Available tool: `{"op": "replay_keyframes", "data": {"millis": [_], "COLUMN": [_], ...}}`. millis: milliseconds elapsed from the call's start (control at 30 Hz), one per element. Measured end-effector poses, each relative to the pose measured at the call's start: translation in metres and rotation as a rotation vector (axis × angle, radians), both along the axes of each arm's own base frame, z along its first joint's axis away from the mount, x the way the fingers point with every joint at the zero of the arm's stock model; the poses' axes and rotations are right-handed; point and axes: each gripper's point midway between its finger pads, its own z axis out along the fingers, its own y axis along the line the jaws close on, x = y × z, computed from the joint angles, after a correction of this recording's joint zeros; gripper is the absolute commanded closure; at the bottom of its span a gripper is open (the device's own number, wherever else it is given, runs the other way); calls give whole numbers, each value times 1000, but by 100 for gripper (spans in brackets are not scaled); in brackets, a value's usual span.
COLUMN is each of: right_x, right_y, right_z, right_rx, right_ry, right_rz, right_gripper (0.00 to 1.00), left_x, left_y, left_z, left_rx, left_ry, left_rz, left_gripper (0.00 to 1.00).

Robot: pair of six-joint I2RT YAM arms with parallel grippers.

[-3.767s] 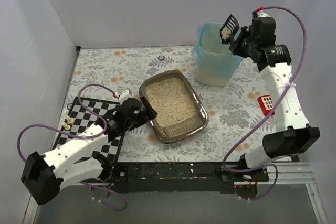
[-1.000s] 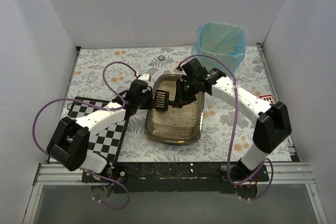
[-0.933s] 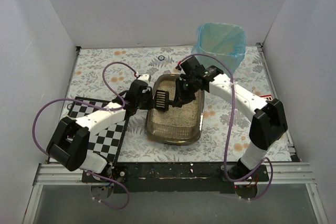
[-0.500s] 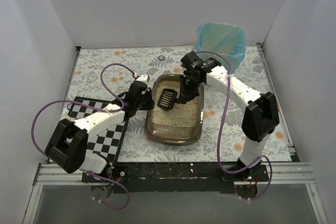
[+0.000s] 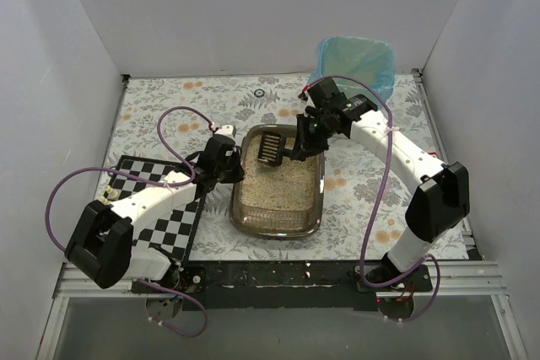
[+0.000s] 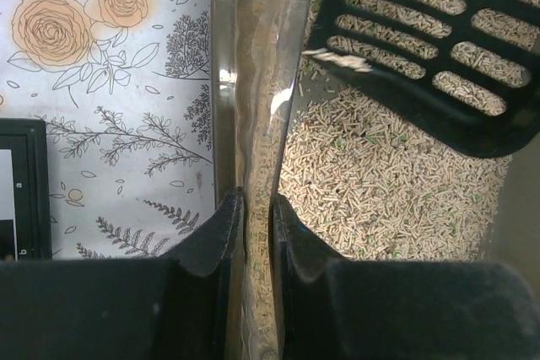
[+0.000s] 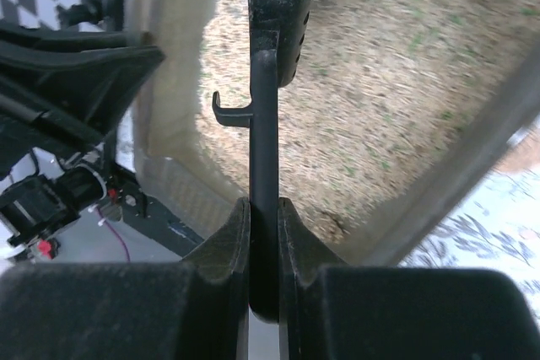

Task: Clean the litter box

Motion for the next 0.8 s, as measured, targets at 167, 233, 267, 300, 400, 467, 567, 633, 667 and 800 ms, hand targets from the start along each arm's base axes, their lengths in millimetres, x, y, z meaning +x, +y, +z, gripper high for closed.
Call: {"op": "replay_keyframes", "data": {"millis": [167, 233, 267, 300, 400, 467, 567, 633, 667, 800], "right_x": [1, 6, 9, 10, 15, 17, 13, 7, 3, -19], "right_y": [35, 42, 43, 43, 41, 39, 32, 17, 11, -19], "right_z": [-8, -20, -28, -34, -40, -40, -40, -40, -38, -26], "right_rx": [83, 85, 77, 66, 46, 24, -20, -51, -62, -74], "right_ry": [24, 49, 65, 87, 112, 109, 85, 63, 54, 17], "right_rz": [46, 32, 20, 8, -14, -24, -38, -60, -69, -80], "right_gripper": [99, 99, 99, 99, 99, 99, 99, 99, 99, 99], "left_x": [-2, -5, -6, -7, -8, -9, -9, -10, -11, -13], "left_y": [1, 1, 1, 2, 4, 4, 6, 8, 9, 12], "left_z": [0, 1, 3, 3, 3, 3, 4, 4, 4, 3], "left_rx": [-15, -28, -35, -40, -53, -60, -70, -69, -69, -63], "left_ry": [16, 24, 25, 28, 33, 35, 31, 32, 34, 36], "left_rz": [30, 43, 49, 57, 80, 94, 115, 129, 135, 152], "left_gripper": [93, 93, 93, 94, 93, 94, 93, 93, 93, 93]}}
